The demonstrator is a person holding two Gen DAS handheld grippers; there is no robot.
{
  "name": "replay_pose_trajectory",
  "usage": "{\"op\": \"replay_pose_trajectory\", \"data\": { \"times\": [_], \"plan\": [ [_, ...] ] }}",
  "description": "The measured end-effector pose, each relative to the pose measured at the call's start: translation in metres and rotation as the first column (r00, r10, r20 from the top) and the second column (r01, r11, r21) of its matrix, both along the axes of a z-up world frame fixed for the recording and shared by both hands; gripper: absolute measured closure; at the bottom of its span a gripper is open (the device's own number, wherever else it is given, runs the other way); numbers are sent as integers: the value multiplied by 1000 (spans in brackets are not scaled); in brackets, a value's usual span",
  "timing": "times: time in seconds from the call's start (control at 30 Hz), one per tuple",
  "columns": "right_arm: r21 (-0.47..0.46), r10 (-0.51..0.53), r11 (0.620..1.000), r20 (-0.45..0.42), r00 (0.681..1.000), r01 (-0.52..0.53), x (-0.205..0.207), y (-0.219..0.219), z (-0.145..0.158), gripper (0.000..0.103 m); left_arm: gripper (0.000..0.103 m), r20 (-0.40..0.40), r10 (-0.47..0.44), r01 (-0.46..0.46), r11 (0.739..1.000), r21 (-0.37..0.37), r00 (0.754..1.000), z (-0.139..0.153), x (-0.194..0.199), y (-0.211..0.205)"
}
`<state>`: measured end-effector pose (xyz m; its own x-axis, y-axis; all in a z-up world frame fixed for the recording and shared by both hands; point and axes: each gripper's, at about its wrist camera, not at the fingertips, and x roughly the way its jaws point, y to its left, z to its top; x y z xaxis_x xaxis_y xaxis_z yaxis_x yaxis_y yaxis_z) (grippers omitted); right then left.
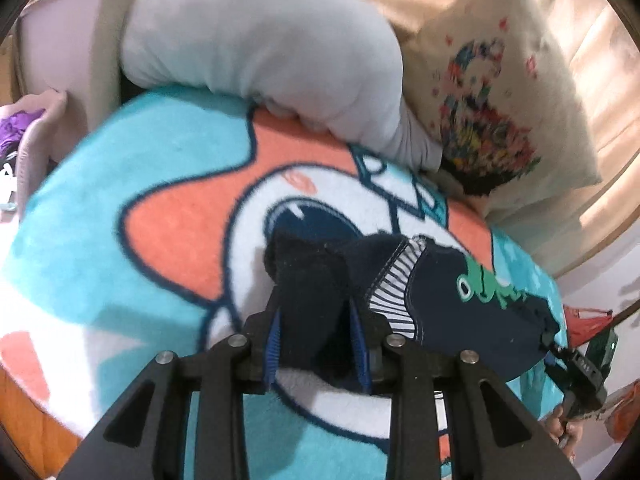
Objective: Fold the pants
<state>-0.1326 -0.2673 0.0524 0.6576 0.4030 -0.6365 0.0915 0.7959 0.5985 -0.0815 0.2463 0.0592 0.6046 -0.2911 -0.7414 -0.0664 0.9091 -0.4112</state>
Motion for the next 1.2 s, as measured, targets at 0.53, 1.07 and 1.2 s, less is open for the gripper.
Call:
{"op": "replay_pose_trajectory", "data": {
  "times": [0.53, 1.07, 1.2],
  "plan": [
    [-102, 202, 976, 83, 976, -194, 48, 66, 35, 95, 67, 204, -118, 115, 993, 31, 972, 45, -46, -52],
    [-145, 46, 989, 69, 997, -35, 3, 13, 17, 45, 64, 83, -240, 235, 970, 65, 967, 4, -23, -127],
    [-108, 15, 994, -22, 1000, -17, 26, 9, -8, 45, 64, 69, -239, 234, 970, 71, 969, 2, -25, -134]
  ]
}}
